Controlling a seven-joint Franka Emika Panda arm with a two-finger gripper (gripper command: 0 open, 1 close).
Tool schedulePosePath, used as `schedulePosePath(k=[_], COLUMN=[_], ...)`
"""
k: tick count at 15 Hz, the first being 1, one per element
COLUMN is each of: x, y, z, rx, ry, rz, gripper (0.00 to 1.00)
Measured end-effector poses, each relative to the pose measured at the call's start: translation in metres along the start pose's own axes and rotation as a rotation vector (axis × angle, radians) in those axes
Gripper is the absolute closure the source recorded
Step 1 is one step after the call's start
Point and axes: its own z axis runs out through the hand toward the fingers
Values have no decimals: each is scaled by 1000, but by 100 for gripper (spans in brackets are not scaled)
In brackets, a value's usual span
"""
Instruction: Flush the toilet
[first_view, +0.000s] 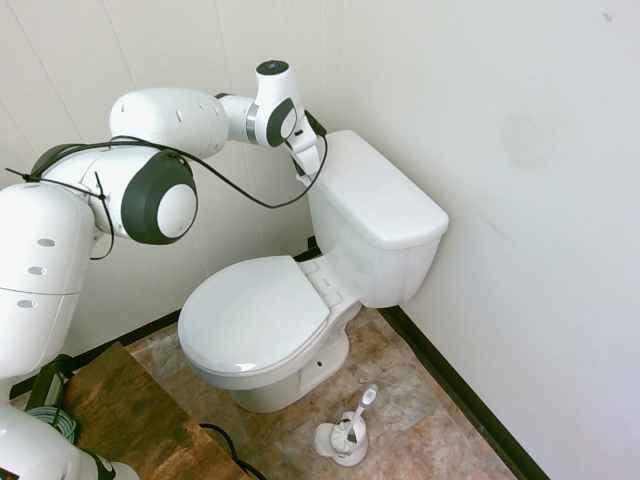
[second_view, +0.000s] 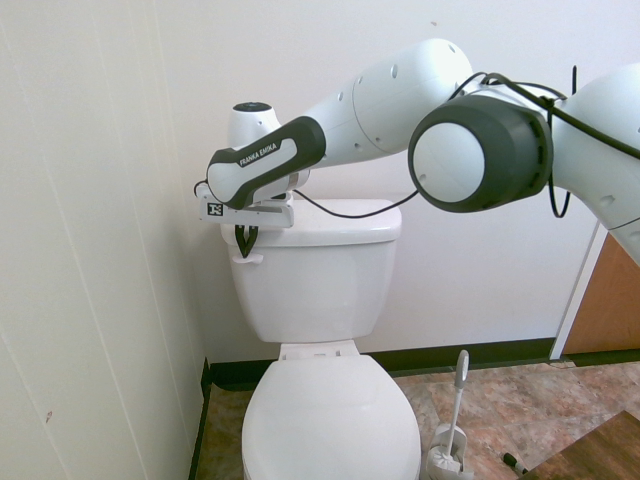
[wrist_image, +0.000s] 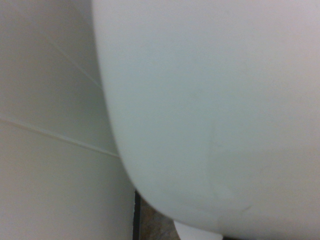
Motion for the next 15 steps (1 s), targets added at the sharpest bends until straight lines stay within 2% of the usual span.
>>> schedulePosePath(k=[11, 15], x=[-1, 0], y=[-1, -3], z=[8, -6], rx=[3, -2], ry=[0, -3], rz=[0, 2], gripper=[100, 100])
